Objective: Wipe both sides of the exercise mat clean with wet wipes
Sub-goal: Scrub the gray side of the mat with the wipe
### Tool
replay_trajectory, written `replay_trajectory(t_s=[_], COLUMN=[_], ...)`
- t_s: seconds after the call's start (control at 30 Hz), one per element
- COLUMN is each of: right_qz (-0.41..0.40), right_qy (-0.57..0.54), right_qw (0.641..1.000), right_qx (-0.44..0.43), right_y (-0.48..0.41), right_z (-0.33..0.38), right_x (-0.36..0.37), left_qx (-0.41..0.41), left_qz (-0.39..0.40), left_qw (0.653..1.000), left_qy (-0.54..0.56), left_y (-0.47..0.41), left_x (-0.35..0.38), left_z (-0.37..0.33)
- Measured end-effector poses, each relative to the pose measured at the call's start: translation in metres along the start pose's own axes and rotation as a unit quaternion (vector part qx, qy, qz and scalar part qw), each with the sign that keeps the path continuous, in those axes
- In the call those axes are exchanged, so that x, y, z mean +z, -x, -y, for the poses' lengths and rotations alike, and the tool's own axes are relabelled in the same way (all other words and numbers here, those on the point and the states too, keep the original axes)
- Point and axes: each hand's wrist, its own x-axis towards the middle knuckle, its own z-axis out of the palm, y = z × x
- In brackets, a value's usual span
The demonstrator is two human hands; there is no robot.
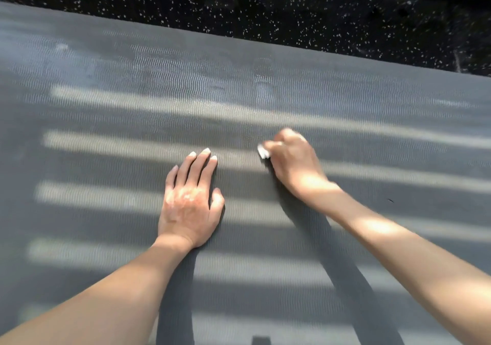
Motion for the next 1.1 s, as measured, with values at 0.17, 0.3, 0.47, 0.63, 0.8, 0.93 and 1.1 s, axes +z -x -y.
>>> replay_trajectory(t_s=[0.17,0.3,0.47,0.63,0.8,0.93,1.1], right_qz=[0.002,0.051,0.009,-0.016,0.036,-0.023,-0.071], right_qy=[0.011,-0.027,-0.015,-0.011,-0.043,-0.059,-0.049], right_qw=[1.000,0.998,1.000,0.999,0.998,0.998,0.995], right_qx=[0.016,-0.010,0.023,0.041,0.008,0.022,0.053], right_y=[0.012,0.082,0.041,0.101,0.175,0.145,0.096], right_z=[0.006,0.026,0.007,0.026,0.048,0.042,0.037], right_x=[0.001,-0.003,-0.003,0.005,0.011,0.013,0.020], left_qx=[-0.002,-0.009,0.009,0.045,0.018,0.022,0.020], left_qz=[-0.019,-0.016,-0.015,0.022,0.058,0.035,0.031], left_qw=[1.000,1.000,1.000,0.998,0.996,0.999,0.999], left_qy=[0.006,0.003,-0.019,-0.038,-0.060,-0.028,-0.019], left_y=[0.002,0.001,-0.008,-0.036,-0.043,-0.042,-0.042], left_x=[0.001,0.003,-0.004,-0.003,0.018,0.019,0.019], left_z=[0.000,-0.002,-0.018,-0.050,-0.055,-0.055,-0.056])
